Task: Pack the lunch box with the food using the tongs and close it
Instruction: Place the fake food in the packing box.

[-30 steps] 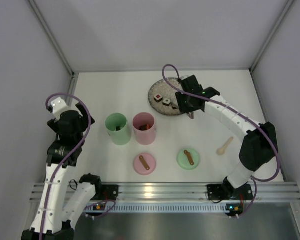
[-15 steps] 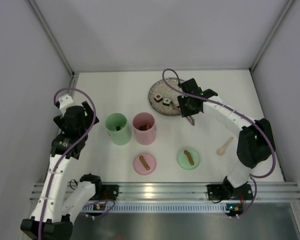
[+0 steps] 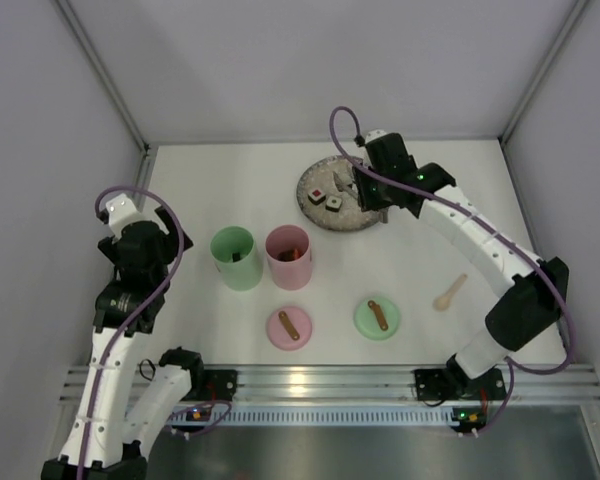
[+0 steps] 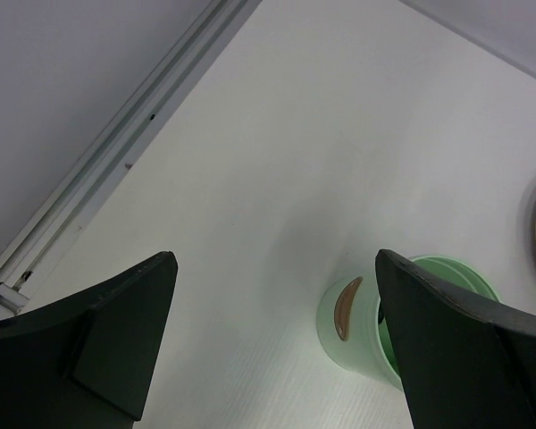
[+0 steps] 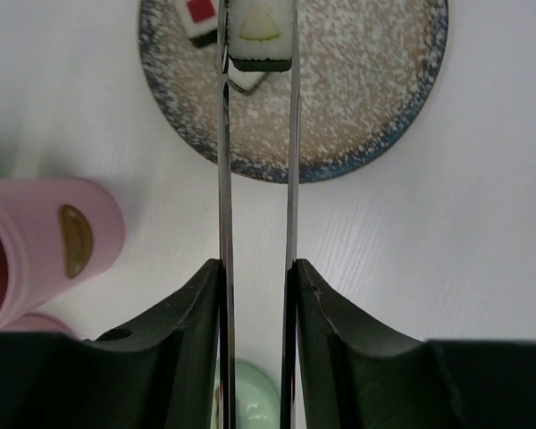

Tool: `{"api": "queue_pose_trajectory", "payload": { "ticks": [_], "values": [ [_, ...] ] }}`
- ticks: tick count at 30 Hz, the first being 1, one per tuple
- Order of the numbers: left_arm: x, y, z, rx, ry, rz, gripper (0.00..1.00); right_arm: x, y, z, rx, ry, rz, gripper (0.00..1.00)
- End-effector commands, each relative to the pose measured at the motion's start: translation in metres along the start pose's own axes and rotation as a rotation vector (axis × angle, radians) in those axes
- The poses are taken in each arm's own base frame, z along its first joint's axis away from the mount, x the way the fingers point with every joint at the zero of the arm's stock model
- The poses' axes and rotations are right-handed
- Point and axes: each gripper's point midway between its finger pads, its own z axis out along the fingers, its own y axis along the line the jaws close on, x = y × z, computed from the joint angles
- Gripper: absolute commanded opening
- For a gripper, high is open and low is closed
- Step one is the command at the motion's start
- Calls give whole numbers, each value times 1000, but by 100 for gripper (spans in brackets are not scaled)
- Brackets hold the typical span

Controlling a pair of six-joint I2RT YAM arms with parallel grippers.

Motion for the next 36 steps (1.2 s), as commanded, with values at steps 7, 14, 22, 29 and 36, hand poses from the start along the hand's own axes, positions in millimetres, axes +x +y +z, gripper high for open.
{"api": "queue_pose_trajectory", "payload": {
  "ticks": [7,14,22,29,36],
  "values": [
    [-3,0,6,-16,-8,5,99,-65,125,-107,-407,-272,-186,27],
    [-9,12,4,-72,-38,-12,99,-47,199,-123,-566,-268,-306,27],
    [-10,13,2,-67,-44,-18,99,-23,237,-108,-606,-209,-376,28],
    [-8,11,3,-61,-37,-14,99,-16,246,-112,-627,-210,-398,36],
    [-7,9,3,-50,-31,-10,99,-12,251,-115,-643,-216,-402,43]
  ]
}}
